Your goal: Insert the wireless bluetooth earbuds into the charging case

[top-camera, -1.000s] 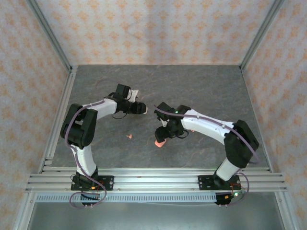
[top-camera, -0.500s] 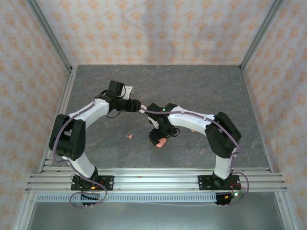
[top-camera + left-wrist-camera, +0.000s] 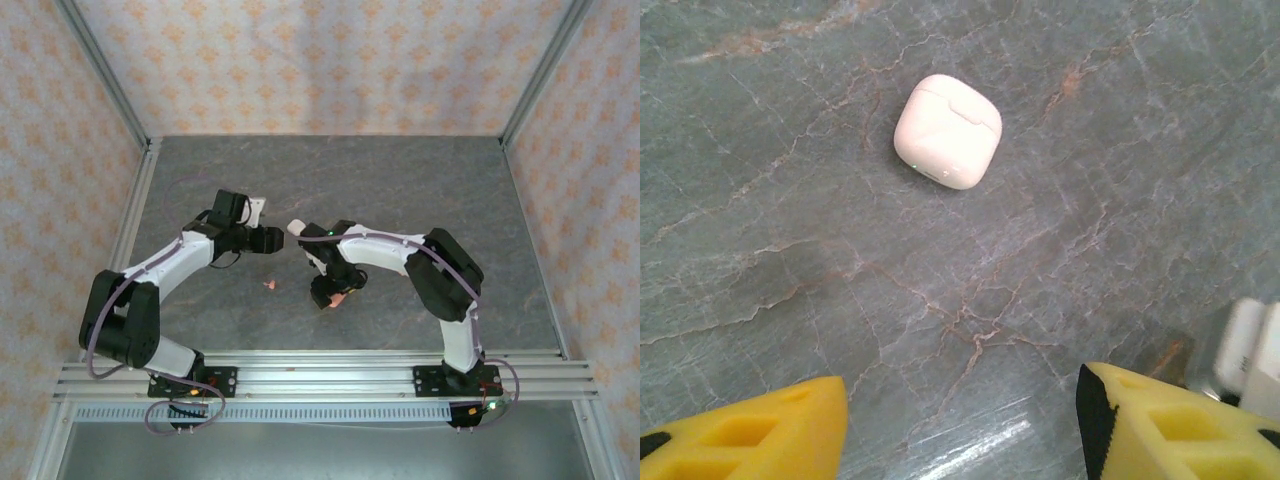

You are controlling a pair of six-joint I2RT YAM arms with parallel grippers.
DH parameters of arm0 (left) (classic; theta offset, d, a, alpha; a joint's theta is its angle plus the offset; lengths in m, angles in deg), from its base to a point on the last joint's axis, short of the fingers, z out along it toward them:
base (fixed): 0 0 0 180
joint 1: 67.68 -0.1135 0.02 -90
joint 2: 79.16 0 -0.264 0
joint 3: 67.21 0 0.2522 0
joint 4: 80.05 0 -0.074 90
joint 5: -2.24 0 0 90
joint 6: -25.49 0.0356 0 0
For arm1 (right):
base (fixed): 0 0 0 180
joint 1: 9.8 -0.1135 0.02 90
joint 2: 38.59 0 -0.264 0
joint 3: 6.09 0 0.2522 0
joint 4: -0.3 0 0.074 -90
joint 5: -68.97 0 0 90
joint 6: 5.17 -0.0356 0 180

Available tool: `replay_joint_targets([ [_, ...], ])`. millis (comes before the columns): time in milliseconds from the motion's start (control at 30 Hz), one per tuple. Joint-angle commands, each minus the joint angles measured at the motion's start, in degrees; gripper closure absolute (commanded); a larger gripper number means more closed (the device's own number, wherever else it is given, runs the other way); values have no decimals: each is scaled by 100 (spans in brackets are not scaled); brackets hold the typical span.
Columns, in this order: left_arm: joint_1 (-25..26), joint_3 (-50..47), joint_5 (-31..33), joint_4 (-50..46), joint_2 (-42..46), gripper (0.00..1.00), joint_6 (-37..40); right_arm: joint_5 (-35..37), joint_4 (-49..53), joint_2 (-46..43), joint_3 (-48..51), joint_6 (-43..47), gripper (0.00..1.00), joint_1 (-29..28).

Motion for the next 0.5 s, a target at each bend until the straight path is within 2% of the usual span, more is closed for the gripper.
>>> replay_joint_targets([
  [0, -67, -186, 171, 210, 357, 39, -130, -67, -35, 144, -163, -30, 30, -30],
  [167, -64, -452, 237, 313, 869, 39, -102, -108, -168, -35, -4, -341, 46, -30],
  [333, -68, -727, 191, 449, 1540, 39, 9, -272, -334, -439, 161, -965, 49, 83],
  [467, -65, -1076, 72, 811, 2295, 37, -61, -494, -490, -1123, 184, -1661, 50, 345],
])
